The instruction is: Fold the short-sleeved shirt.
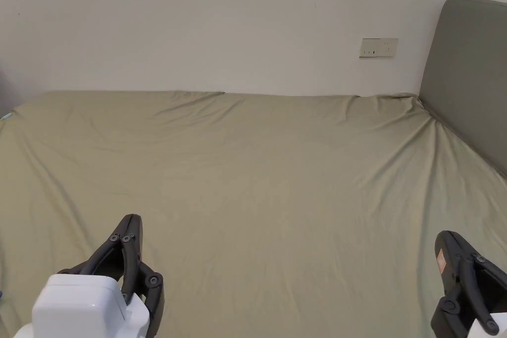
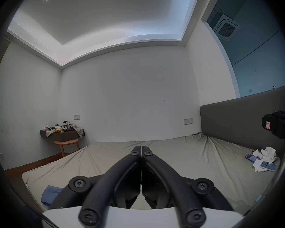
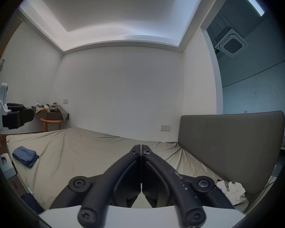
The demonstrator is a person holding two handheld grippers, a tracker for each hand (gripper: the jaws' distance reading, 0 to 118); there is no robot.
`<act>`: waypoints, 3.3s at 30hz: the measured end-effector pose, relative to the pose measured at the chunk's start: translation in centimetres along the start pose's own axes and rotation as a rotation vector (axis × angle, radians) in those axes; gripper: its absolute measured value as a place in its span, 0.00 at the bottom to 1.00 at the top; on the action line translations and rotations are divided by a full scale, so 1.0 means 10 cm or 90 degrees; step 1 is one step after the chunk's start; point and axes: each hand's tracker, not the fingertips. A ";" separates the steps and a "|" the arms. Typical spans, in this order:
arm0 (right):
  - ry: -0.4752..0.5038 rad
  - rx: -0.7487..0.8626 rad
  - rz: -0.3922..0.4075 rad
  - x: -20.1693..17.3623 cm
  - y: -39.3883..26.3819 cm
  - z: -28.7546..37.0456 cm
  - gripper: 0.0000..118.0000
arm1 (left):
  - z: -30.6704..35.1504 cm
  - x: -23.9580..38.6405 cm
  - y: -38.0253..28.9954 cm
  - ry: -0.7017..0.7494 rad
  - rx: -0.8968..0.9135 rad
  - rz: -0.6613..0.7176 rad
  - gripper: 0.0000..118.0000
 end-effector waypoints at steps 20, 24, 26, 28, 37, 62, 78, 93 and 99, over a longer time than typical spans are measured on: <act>0.002 0.002 -0.003 -0.02 0.01 0.00 0.41 | 0.00 -0.04 -0.04 -0.003 -0.001 0.013 0.40; -0.005 0.003 -0.004 -0.02 0.01 -0.01 0.99 | -0.01 -0.05 -0.04 -0.009 -0.008 0.025 0.99; 0.003 0.011 -0.006 -0.01 0.02 0.00 1.00 | 0.01 -0.04 -0.05 -0.003 -0.001 0.022 1.00; -0.009 0.015 0.001 0.00 0.02 0.01 1.00 | 0.02 -0.04 -0.05 0.001 0.002 0.020 1.00; -0.010 0.015 -0.003 0.02 0.01 -0.02 1.00 | 0.02 -0.05 -0.05 0.005 0.003 0.025 1.00; -0.004 0.005 0.001 -0.02 -0.02 -0.02 1.00 | 0.02 -0.05 -0.05 0.008 0.000 0.019 1.00; -0.002 0.002 0.004 -0.03 -0.01 -0.01 1.00 | 0.03 -0.05 -0.05 0.009 0.001 0.014 1.00; -0.002 0.002 0.005 -0.03 -0.01 0.00 1.00 | 0.04 -0.04 -0.05 0.009 0.002 0.008 1.00; -0.003 0.001 0.005 -0.04 -0.01 0.00 1.00 | 0.04 -0.04 -0.06 0.010 0.000 0.006 1.00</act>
